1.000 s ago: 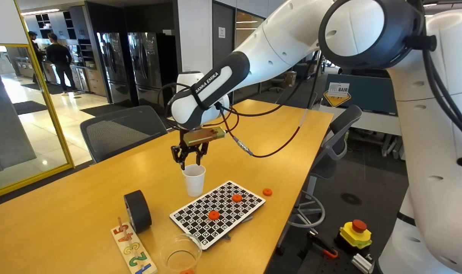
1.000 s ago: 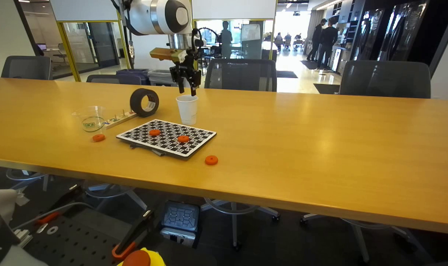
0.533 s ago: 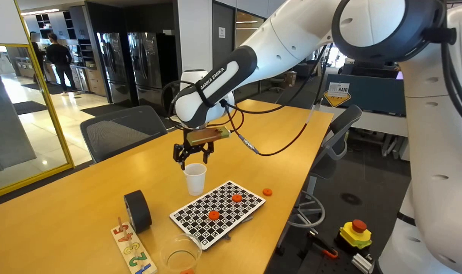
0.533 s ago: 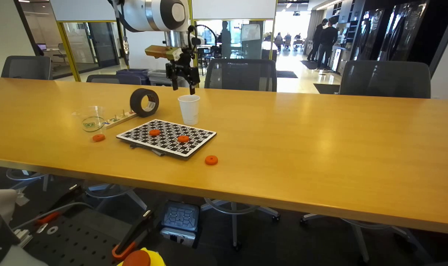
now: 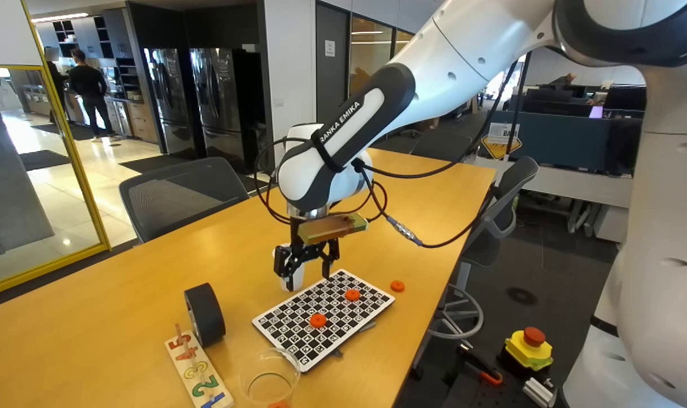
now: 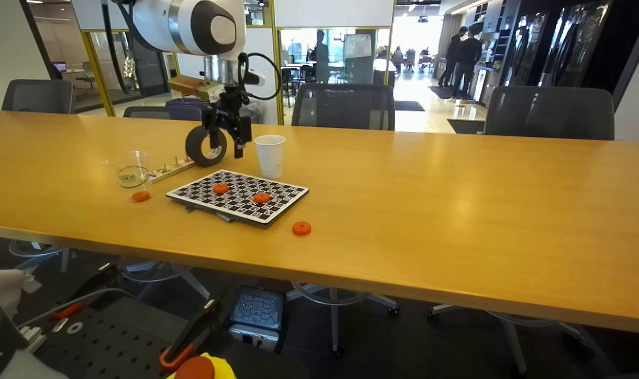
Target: Pick up the blue and yellow objects from the table and put them in the cups
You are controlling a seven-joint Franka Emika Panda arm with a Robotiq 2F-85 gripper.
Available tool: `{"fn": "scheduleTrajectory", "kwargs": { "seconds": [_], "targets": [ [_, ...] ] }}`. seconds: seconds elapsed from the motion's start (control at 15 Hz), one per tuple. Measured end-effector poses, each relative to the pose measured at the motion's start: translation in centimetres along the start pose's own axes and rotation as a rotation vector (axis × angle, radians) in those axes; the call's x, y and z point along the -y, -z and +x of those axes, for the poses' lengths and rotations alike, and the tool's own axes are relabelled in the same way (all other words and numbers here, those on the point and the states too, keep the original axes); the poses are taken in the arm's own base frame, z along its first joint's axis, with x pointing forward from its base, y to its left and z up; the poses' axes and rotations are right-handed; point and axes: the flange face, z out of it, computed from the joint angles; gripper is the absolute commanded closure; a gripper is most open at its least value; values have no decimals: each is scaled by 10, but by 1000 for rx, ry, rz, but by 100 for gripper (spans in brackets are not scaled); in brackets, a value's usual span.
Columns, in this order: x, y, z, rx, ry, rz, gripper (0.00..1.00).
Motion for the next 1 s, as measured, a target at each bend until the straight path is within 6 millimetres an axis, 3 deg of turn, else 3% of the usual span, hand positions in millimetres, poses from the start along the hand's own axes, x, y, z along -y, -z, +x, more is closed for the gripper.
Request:
{"fn": "scheduleTrajectory", "kwargs": {
  "seconds": [0.4, 1.0],
  "targets": [
    [0, -39, -25, 76, 7, -12, 0],
    [-2, -86, -24, 94, 3, -20, 0]
  ]
}}
